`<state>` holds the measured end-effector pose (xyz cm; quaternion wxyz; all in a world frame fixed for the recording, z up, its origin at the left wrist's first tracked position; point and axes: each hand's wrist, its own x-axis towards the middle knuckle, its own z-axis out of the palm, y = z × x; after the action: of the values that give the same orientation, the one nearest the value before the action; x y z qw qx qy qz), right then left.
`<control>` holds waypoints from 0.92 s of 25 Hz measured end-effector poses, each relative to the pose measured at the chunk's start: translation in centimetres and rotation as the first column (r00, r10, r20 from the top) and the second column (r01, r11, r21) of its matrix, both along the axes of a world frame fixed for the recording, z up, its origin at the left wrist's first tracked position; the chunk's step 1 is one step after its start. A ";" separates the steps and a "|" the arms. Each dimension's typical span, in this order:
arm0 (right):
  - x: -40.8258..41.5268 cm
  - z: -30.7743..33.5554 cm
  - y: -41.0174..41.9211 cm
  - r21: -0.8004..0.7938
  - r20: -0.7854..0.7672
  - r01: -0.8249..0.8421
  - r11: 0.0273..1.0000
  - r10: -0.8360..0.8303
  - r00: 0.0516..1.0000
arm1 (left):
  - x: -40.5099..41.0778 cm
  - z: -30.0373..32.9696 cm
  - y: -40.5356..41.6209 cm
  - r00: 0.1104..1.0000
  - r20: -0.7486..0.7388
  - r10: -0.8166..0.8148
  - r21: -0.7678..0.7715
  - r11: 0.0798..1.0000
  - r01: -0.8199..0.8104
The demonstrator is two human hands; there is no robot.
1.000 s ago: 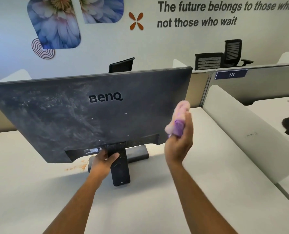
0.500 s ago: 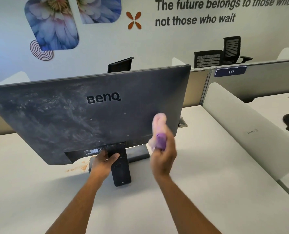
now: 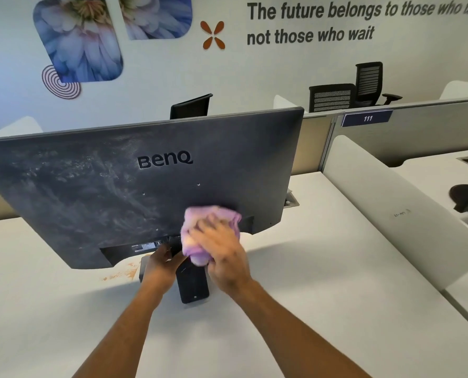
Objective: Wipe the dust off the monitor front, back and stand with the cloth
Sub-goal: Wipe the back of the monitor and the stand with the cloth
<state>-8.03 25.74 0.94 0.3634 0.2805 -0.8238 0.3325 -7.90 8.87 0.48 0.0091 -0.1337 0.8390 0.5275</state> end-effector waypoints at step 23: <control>0.6 -0.4 4.9 -0.683 0.538 0.595 0.424 -0.260 0.802 | 0.0 -0.3 0.2 0.999 0.032 0.021 -0.020 1.000 -0.021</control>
<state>-7.40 30.59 0.50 0.3710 -0.2123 -0.6607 0.6170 -7.95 9.04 0.14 0.0158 -0.1511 0.8424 0.5170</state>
